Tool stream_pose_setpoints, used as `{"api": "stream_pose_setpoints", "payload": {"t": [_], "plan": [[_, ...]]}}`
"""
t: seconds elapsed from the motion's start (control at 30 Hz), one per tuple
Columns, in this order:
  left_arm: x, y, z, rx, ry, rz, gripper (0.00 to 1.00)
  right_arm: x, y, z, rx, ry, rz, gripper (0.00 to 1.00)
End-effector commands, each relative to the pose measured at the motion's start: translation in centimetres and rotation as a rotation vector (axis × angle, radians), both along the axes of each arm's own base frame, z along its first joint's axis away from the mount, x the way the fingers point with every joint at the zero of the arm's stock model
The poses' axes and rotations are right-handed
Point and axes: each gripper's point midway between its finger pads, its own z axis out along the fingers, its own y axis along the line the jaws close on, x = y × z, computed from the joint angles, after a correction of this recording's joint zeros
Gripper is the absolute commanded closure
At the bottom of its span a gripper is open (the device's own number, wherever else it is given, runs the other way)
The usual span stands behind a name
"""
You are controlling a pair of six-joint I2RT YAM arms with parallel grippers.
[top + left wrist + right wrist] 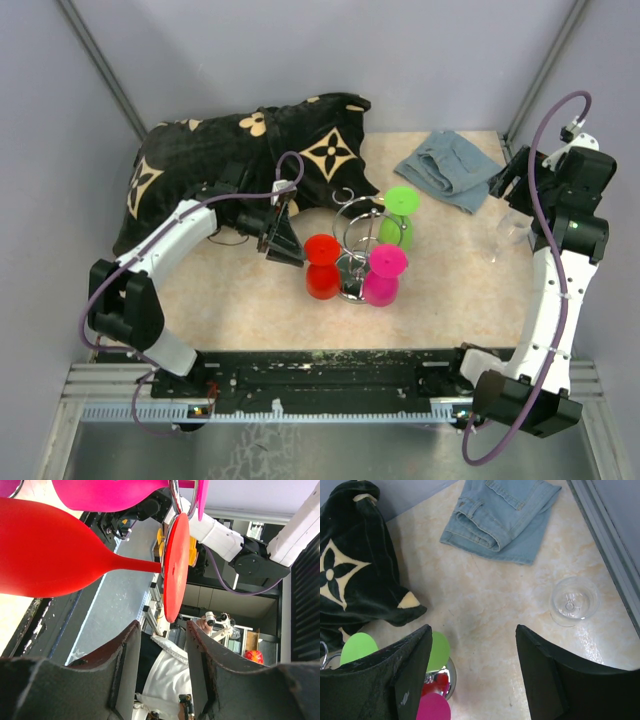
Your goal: Take the wine glass off the wine glass rack
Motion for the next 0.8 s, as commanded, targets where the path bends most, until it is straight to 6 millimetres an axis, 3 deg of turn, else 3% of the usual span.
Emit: {"api": "stream_pose_setpoints", "payload": {"t": [0.0, 0.57, 0.77], "plan": [[0.0, -0.2, 1.1, -0.037, -0.033, -0.012, 0.52, -0.5, 0.5, 1.5, -0.024, -0.058, 0.017, 0.32], [1.1, -0.8, 1.4, -0.048, -0.028, -0.008, 0.55, -0.8, 0.6, 1.5, -0.031, -0.057, 0.021, 0.32], [1.5, -1.0, 1.6, -0.053, -0.031, -0.009, 0.63, -1.0, 0.6, 1.5, -0.035, -0.056, 0.021, 0.32]]}}
